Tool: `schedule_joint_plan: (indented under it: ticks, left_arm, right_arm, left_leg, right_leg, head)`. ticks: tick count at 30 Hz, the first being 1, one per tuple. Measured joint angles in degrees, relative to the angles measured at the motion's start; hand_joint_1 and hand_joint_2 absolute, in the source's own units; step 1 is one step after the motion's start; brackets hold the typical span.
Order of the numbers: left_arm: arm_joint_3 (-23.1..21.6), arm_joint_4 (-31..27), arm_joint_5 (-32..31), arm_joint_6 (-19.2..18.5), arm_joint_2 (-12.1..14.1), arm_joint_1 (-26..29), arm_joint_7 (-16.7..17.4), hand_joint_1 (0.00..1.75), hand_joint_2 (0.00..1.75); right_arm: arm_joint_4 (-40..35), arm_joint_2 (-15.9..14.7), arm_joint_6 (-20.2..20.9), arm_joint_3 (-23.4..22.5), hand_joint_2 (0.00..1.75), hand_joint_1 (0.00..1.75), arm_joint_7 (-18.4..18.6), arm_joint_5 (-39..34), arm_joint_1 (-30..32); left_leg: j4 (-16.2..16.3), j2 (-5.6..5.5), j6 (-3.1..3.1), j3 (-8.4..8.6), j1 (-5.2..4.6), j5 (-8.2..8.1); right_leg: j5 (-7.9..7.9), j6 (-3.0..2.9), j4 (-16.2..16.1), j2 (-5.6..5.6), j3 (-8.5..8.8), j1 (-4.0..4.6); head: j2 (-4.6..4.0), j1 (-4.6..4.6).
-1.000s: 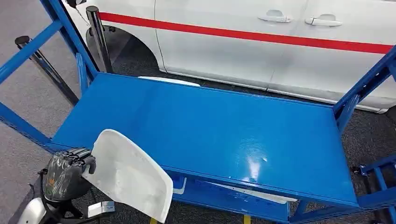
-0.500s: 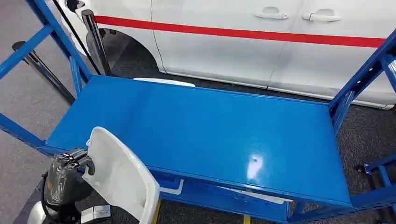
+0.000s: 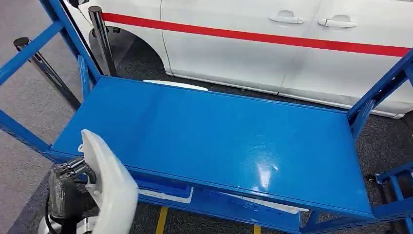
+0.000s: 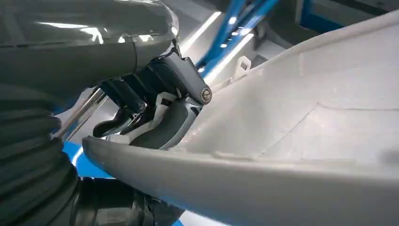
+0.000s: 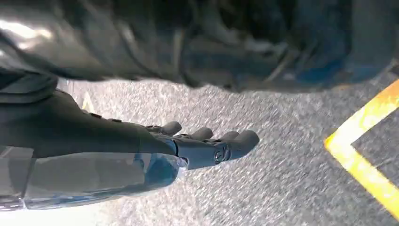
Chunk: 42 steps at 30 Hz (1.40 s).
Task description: Take the parts from the cabinet and place them on the table.
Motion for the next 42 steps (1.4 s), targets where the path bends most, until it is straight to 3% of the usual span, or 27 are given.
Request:
schedule_joint_plan:
  ticks: [1, 2, 3, 6, 7, 9, 10, 12, 13, 16, 17, 18, 19, 21, 23, 26, 27, 28, 29, 31, 32, 33, 34, 36, 37, 40, 42]
  left_arm:
    - [0.1, 0.0, 0.2, 0.0, -0.8, 0.1, -0.2, 1.75, 1.75]
    - [0.2, 0.0, 0.8, 0.0, -1.4, 0.3, -0.5, 1.75, 1.75]
    - [0.3, 0.0, 1.3, 0.0, -2.0, 0.4, -1.0, 1.75, 1.75]
    - [0.5, -0.1, 3.8, 0.0, -3.7, 0.5, -1.9, 1.75, 1.75]
    - [0.5, -0.1, 4.1, 0.0, -4.0, 0.5, -1.9, 1.75, 1.75]
    - [0.6, -0.2, 4.4, 0.1, -4.3, 0.5, -2.0, 1.75, 1.75]
    - [0.5, -0.2, 4.5, 0.1, -4.5, 0.5, -2.0, 1.75, 1.75]
    - [0.5, -0.4, 4.5, 0.1, -4.9, 0.5, -2.0, 1.75, 1.75]
    - [0.6, -0.4, 4.6, 0.1, -5.0, 0.5, -2.0, 1.75, 1.75]
    - [0.6, -0.4, 4.6, 0.1, -5.1, 0.7, -2.0, 1.75, 1.75]
    - [0.6, -0.4, 4.6, 0.1, -5.2, 0.7, -2.0, 1.75, 1.75]
    - [0.6, -0.4, 4.6, 0.1, -5.2, 0.7, -2.0, 1.75, 1.75]
    - [0.6, -0.4, 4.7, 0.1, -5.2, 0.7, -2.0, 1.75, 1.75]
    - [0.6, -0.4, 5.9, 0.1, -5.2, 0.6, -2.2, 1.75, 1.75]
    - [0.5, -0.5, 7.0, 0.0, -5.2, 0.5, -2.3, 1.75, 1.75]
    - [0.5, -0.6, 8.0, 0.0, -5.4, 0.6, -2.5, 1.75, 1.75]
    - [0.3, -0.6, 8.0, 0.0, -5.5, 0.5, -2.7, 1.75, 1.75]
    - [0.1, -0.6, 8.3, 0.0, -5.6, 0.5, -2.8, 1.75, 1.75]
    - [0.0, -0.6, 8.6, 0.0, -5.7, 0.4, -2.9, 1.75, 1.75]
    - [-0.2, -0.5, 8.9, 0.0, -6.0, 0.4, -3.0, 1.75, 1.75]
    - [-0.4, -0.5, 9.0, 0.0, -6.2, 0.4, -3.1, 1.75, 1.75]
    - [-0.5, -0.5, 9.0, 0.0, -6.3, 0.5, -3.2, 1.75, 1.75]
    - [-0.5, -0.5, 9.0, 0.0, -6.5, 0.4, -3.3, 1.75, 1.75]
    - [-0.6, -0.6, 9.2, 0.0, -6.9, 0.4, -3.4, 1.75, 1.75]
    - [-0.6, -0.6, 9.2, 0.0, -7.0, 0.4, -3.5, 1.75, 1.75]
    - [-0.7, -0.6, 9.3, 0.1, -7.2, 0.3, -3.8, 1.75, 1.75]
    - [-0.7, -0.6, 9.3, 0.1, -7.4, 0.3, -3.8, 1.75, 1.75]
  right_arm:
    - [0.0, 0.1, 0.0, -0.1, 0.0, 0.0, 0.0, 0.0, 0.1]
    - [0.0, 0.2, 0.0, -0.2, 0.0, 0.0, 0.0, 0.0, 0.2]
    - [0.0, 0.2, 0.0, -0.3, 0.0, 0.0, 0.1, 0.0, 0.2]
    - [0.0, 0.2, -0.2, -0.5, 0.0, 0.0, 0.2, 0.0, 0.2]
    - [0.0, 0.2, -0.2, -0.5, 0.0, 0.0, 0.2, 0.0, 0.2]
    - [0.0, 0.2, -0.2, -0.6, 0.0, 0.0, 0.2, 0.0, 0.2]
    - [0.0, 0.2, -0.2, -0.7, 0.0, 0.0, 0.2, 0.0, 0.2]
    - [0.0, 0.4, -0.2, -0.7, 0.0, 0.0, 0.2, 0.0, 0.2]
    - [0.0, 0.4, -0.2, -0.8, 0.0, 0.0, 0.2, 0.0, 0.2]
    - [0.0, 0.4, -0.2, -0.8, 0.0, 0.0, 0.3, 0.0, 0.3]
    - [0.0, 0.4, -0.2, -0.8, 0.0, 0.0, 0.3, 0.0, 0.3]
    - [0.0, 0.4, -0.2, -0.8, 0.0, 0.0, 0.3, 0.0, 0.3]
    - [0.0, 0.4, -0.2, -0.8, 0.0, 0.0, 0.3, 0.0, 0.3]
    - [0.0, 0.5, -0.2, -0.8, 0.0, 0.0, 0.3, 0.0, 0.3]
    - [0.0, 0.6, -0.2, -0.8, 0.0, 0.0, 0.3, 0.0, 0.2]
    - [0.0, 0.7, -0.4, -0.8, 0.0, 0.0, 0.1, 0.0, 0.2]
    - [0.0, 0.7, -0.4, -0.8, 0.0, 0.0, 0.1, 0.0, 0.2]
    - [0.0, 0.7, -0.5, -0.9, 0.0, 0.0, 0.1, 0.0, 0.2]
    - [0.0, 0.7, -0.6, -0.9, 0.0, 0.0, 0.1, 0.0, 0.3]
    - [0.0, 0.7, -0.8, -1.1, 0.0, 0.0, 0.2, 0.0, 0.3]
    - [0.0, 0.7, -0.9, -1.2, 0.0, 0.0, 0.2, 0.0, 0.3]
    - [0.0, 0.7, -1.0, -1.3, 0.0, 0.0, 0.2, 0.0, 0.3]
    - [0.0, 0.7, -1.0, -1.4, 0.0, 0.0, 0.2, 0.0, 0.3]
    - [0.0, 0.7, -1.0, -1.7, 0.0, 0.0, 0.3, 0.0, 0.3]
    - [0.0, 0.7, -1.0, -1.7, 0.0, 0.0, 0.3, 0.0, 0.3]
    - [0.0, 0.8, -1.0, -1.7, 0.0, 0.0, 0.3, 0.0, 0.3]
    - [0.0, 0.8, -1.1, -1.7, 0.0, 0.0, 0.5, 0.0, 0.3]
  left_leg:
    - [0.0, 0.01, 0.09, -0.02, -0.02, -0.06]
    - [0.1, 0.0, 0.12, 0.0, -0.02, -0.08]
    - [0.1, -0.04, 0.11, 0.06, -0.01, -0.13]
    - [0.7, -0.26, -0.41, 0.14, 0.04, -0.58]
    - [1.1, -0.27, -0.84, -0.07, -0.44, -0.9]
    - [1.0, -0.28, -1.31, -0.17, -0.36, -0.79]
    - [0.8, -0.26, -1.66, -0.09, -0.28, -0.7]
    - [1.6, -0.25, -2.31, -0.27, -0.02, -1.45]
    - [3.5, -0.24, -2.54, -1.11, -0.01, -3.0]
    - [15.8, -0.24, -3.06, -6.78, 0.14, -9.01]
    - [18.0, -0.24, -3.13, -7.84, 0.14, -9.24]
    - [17.6, -0.24, -3.09, -7.68, 0.14, -8.2]
    - [14.5, -0.24, -2.92, -6.22, 0.13, -5.86]
    - [4.5, -0.23, -2.3, -1.34, 0.08, -0.72]
    - [0.4, -0.2, -1.76, 0.1, -0.39, -0.95]
    - [0.6, -0.36, -1.09, -0.1, -0.65, -0.63]
    - [-0.2, -0.35, -0.49, 0.21, -0.07, -0.06]
    - [-0.5, -0.18, -0.3, 0.4, -0.05, 0.15]
    - [-0.5, -0.11, -0.16, 0.35, -0.06, 0.22]
    - [-0.4, 0.11, 0.01, 0.24, -0.12, 0.19]
    - [-0.4, 0.15, 0.01, 0.2, -0.14, 0.19]
    - [-0.3, 0.16, 0.01, 0.2, -0.13, 0.19]
    - [-0.2, 0.14, 0.02, 0.22, -0.12, 0.15]
    - [0.2, 0.03, -0.21, 0.21, -0.05, -0.07]
    - [0.5, 0.01, -0.52, 0.05, -0.03, -0.26]
    - [1.0, -0.1, -1.33, -0.39, -0.39, -0.33]
    - [1.1, -0.12, -1.95, -0.44, -0.23, -0.43]
  right_leg:
    - [-1.04, 0.13, 3.5, 0.0, -1.74, -0.03]
    - [-0.83, 0.21, 4.9, 0.0, -2.5, -0.09]
    - [0.58, 0.22, 3.7, -0.01, -1.99, -0.19]
    - [7.79, -0.1, -9.9, -0.02, 4.47, -0.44]
    - [6.93, -0.17, -11.7, 0.03, 5.14, -0.09]
    - [7.14, -0.65, -11.7, 0.15, 4.78, -0.12]
    - [7.15, -0.99, -11.7, 0.2, 4.76, 0.1]
    - [7.65, -1.87, -12.5, 0.01, 5.03, -0.29]
    - [7.71, -2.13, -12.6, 0.0, 5.05, -0.31]
    - [7.68, -2.47, -12.5, -0.09, 4.85, -0.07]
    - [7.68, -2.47, -12.5, -0.08, 4.83, -0.01]
    - [7.67, -2.47, -12.5, -0.07, 4.88, 0.04]
    - [7.65, -2.48, -12.5, -0.04, 5.0, 0.07]
    - [7.56, -2.41, -12.5, 0.04, 5.34, 0.11]
    - [7.4, -1.98, -12.1, 0.02, 5.0, 0.48]
    - [7.83, -1.1, -12.5, -0.02, 4.95, 0.17]
    - [7.58, -0.74, -12.3, 0.0, 4.96, 0.45]
    - [6.89, -0.5, -11.5, 0.05, 4.75, 0.11]
    - [4.71, -0.26, -8.8, 0.02, 3.54, 0.12]
    - [0.08, 0.01, 0.1, 0.01, -0.6, -0.02]
    - [-0.95, 0.1, 3.4, 0.0, -2.17, -0.03]
    - [-0.31, 0.15, 4.1, 0.0, -2.52, -0.09]
    - [1.63, 0.16, 1.9, 0.0, -1.34, -0.21]
    - [6.62, 0.02, -7.7, -0.02, 3.68, -0.45]
    - [6.85, -0.19, -11.4, 0.02, 5.28, -0.46]
    - [7.05, -0.84, -11.7, 0.23, 5.02, -0.06]
    - [7.54, -1.8, -12.2, 0.16, 4.96, -0.13]
  head:
    - [0.0, 0.02]
    - [0.0, 0.0]
    - [0.0, 0.02]
    - [0.0, 0.04]
    - [0.0, 0.04]
    - [0.0, -0.02]
    - [0.0, -0.04]
    - [0.0, -0.02]
    - [0.0, -0.06]
    - [0.0, -0.04]
    - [0.0, -0.04]
    - [0.0, -0.04]
    - [0.0, -0.04]
    - [0.0, -0.04]
    - [0.0, -0.02]
    - [0.0, -0.02]
    - [0.0, -0.02]
    - [0.0, -0.02]
    - [0.0, 0.07]
    - [0.0, 0.04]
    - [0.0, 0.02]
    - [0.0, 0.02]
    - [0.0, 0.07]
    - [0.0, 0.04]
    - [0.0, 0.04]
    - [0.0, -0.02]
    - [0.0, 0.02]
